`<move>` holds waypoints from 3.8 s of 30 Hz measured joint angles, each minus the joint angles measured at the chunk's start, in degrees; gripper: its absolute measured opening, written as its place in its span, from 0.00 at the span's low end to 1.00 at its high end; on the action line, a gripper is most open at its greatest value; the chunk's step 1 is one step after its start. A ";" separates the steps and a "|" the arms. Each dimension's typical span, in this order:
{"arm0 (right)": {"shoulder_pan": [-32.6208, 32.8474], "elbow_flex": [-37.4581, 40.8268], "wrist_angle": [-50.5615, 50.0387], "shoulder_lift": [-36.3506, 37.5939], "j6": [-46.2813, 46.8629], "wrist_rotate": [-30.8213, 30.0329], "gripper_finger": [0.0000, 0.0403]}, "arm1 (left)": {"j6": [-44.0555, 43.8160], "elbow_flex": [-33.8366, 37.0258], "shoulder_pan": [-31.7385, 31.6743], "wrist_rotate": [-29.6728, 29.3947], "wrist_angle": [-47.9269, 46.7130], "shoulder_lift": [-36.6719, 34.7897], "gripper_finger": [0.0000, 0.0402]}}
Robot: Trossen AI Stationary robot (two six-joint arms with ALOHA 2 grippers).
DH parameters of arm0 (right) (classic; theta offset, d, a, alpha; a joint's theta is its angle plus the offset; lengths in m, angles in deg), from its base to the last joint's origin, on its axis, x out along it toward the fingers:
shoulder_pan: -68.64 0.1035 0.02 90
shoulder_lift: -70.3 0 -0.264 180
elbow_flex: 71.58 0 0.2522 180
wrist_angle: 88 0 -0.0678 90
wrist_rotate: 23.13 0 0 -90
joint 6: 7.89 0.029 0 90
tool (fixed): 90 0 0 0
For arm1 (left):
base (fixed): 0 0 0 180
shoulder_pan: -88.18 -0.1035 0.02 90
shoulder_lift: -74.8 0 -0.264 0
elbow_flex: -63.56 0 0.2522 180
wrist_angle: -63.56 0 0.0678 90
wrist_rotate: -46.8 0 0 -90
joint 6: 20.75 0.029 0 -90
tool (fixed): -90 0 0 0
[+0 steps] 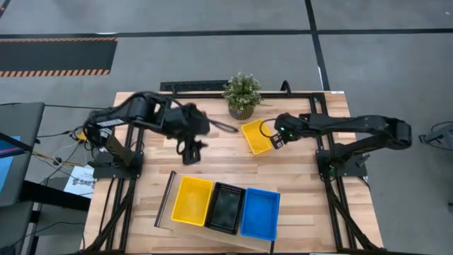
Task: Stack baskets on shelf by color
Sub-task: Stack the yellow bin on top of the yellow bin on the shelf
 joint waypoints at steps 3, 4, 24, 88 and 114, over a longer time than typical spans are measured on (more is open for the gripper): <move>-4.35 0.00 4.03 -5.35 -3.49 -0.09 0.02 | -1.64 -2.04 -1.43 -3.63 -0.37 0.00 0.44; -5.77 0.00 5.33 -7.32 -4.21 0.04 0.03 | -2.03 -2.55 -1.87 -3.95 -0.60 0.00 0.44; 1.24 -19.27 22.45 -24.96 -17.62 20.92 0.05 | -4.17 -0.77 -7.30 -8.10 -4.07 0.05 0.44; 8.06 -18.29 -12.82 -1.41 -6.34 8.81 0.06 | -2.78 42.77 -20.75 5.75 35.36 8.00 0.00; 8.06 -18.29 -17.77 -1.43 -7.87 8.74 0.06 | 14.12 -2.61 -14.65 17.81 -4.03 -1.43 0.00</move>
